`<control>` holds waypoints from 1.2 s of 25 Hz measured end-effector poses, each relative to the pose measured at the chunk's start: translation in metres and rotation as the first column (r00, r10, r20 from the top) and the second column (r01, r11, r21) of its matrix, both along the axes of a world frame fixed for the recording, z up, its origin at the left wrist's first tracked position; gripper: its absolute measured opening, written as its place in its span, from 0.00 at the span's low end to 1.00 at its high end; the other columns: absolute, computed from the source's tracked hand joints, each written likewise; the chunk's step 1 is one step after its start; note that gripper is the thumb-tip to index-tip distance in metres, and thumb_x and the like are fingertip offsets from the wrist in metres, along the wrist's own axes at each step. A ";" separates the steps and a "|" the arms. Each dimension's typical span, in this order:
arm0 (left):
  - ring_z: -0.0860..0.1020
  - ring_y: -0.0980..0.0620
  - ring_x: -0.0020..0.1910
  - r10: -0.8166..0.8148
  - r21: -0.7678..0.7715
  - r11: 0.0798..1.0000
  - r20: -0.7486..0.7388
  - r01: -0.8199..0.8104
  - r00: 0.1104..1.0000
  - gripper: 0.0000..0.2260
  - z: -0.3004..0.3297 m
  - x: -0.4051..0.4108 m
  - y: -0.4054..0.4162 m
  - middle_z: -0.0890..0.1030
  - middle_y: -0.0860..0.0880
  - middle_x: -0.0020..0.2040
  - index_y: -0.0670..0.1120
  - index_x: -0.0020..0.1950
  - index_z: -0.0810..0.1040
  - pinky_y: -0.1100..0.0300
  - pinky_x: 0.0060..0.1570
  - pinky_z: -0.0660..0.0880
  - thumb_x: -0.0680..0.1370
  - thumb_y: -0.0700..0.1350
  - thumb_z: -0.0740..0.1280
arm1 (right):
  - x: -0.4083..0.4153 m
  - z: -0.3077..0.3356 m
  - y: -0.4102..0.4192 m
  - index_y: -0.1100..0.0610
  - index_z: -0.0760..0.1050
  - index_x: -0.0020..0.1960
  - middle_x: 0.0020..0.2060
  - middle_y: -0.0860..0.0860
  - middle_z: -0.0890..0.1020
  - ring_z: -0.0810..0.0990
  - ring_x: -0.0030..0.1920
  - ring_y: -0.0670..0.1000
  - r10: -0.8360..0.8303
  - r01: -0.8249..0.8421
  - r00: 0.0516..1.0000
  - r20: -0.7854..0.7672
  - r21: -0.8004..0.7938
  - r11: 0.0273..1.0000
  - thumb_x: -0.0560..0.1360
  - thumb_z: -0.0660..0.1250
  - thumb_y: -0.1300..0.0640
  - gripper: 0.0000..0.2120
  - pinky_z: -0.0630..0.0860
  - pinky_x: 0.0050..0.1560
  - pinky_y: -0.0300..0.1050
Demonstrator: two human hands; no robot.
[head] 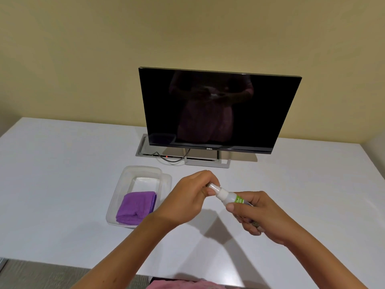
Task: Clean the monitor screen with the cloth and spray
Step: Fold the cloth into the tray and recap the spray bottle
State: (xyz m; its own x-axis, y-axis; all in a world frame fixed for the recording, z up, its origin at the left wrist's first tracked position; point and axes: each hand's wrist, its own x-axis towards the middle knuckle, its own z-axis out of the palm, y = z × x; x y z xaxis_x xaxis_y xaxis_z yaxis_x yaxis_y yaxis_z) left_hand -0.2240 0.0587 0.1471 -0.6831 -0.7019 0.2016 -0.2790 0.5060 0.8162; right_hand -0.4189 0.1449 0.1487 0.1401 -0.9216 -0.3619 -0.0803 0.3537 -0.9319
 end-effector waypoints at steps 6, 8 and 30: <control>0.71 0.60 0.40 -0.039 0.006 0.999 0.008 0.039 0.999 0.06 0.008 0.041 -0.023 0.75 0.55 0.43 0.43 0.51 0.74 0.65 0.40 0.71 0.79 0.38 0.59 | 0.035 -0.002 -0.027 0.65 0.78 0.54 0.28 0.55 0.66 0.63 0.21 0.48 0.049 -0.071 0.978 0.201 0.108 0.992 0.68 0.73 0.48 0.23 0.60 0.24 0.36; 0.73 0.57 0.40 -0.027 0.091 0.996 0.016 0.025 1.000 0.06 0.002 0.062 -0.032 0.76 0.53 0.44 0.44 0.53 0.74 0.60 0.43 0.73 0.80 0.38 0.59 | 0.053 -0.006 -0.041 0.62 0.80 0.52 0.28 0.53 0.71 0.67 0.24 0.49 0.081 -0.093 0.987 0.142 0.082 0.992 0.69 0.72 0.48 0.20 0.64 0.28 0.40; 0.77 0.44 0.59 0.235 0.486 0.698 0.538 -0.525 0.810 0.17 -0.157 0.233 -0.133 0.78 0.44 0.62 0.47 0.71 0.67 0.48 0.58 0.76 0.82 0.46 0.57 | 0.252 -0.170 -0.232 0.57 0.81 0.52 0.40 0.50 0.82 0.79 0.42 0.49 -0.178 0.136 0.841 -0.511 -0.120 0.983 0.67 0.77 0.61 0.14 0.71 0.40 0.33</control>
